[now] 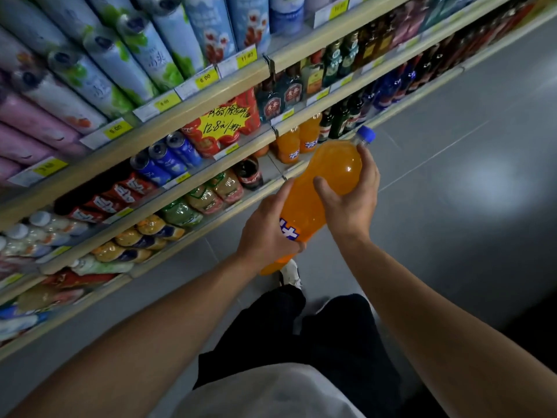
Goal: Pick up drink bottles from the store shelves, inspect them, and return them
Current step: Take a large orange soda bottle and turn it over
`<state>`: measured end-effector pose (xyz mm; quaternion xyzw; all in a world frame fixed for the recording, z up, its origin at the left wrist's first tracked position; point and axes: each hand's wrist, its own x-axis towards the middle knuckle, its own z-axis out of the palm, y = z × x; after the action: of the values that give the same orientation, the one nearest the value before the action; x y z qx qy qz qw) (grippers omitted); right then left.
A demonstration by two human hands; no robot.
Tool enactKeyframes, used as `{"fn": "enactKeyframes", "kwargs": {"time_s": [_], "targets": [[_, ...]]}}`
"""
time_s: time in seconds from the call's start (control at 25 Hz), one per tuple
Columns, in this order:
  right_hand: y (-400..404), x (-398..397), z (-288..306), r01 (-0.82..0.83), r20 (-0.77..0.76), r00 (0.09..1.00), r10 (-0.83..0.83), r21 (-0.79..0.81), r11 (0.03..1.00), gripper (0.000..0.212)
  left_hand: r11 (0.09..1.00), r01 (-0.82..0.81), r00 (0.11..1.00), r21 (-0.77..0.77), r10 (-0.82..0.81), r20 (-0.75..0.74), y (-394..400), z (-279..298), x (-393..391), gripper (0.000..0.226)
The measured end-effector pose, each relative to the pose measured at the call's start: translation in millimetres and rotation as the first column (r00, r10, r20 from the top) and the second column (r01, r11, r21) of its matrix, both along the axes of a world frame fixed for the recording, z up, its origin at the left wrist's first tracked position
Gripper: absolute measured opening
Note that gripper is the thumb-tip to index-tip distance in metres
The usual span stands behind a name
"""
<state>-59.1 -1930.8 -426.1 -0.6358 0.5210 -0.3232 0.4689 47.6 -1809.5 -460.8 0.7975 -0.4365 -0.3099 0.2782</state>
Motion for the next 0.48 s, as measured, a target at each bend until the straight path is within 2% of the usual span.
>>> {"fn": "enactKeyframes", "kwargs": {"time_s": [0.28, 0.48], "targets": [[-103, 23, -68, -0.125, -0.026, 0.992, 0.127, 0.041, 0.991, 0.083, 0.991, -0.123, 0.992, 0.052, 0.123, -0.004, -91, -60, 7, 0.126], [-164, 42, -152, -0.263, -0.021, 0.965, 0.262, -0.012, 0.965, 0.085, 0.958, -0.285, 0.958, 0.024, 0.284, 0.036, -138, -149, 4, 0.125]]}}
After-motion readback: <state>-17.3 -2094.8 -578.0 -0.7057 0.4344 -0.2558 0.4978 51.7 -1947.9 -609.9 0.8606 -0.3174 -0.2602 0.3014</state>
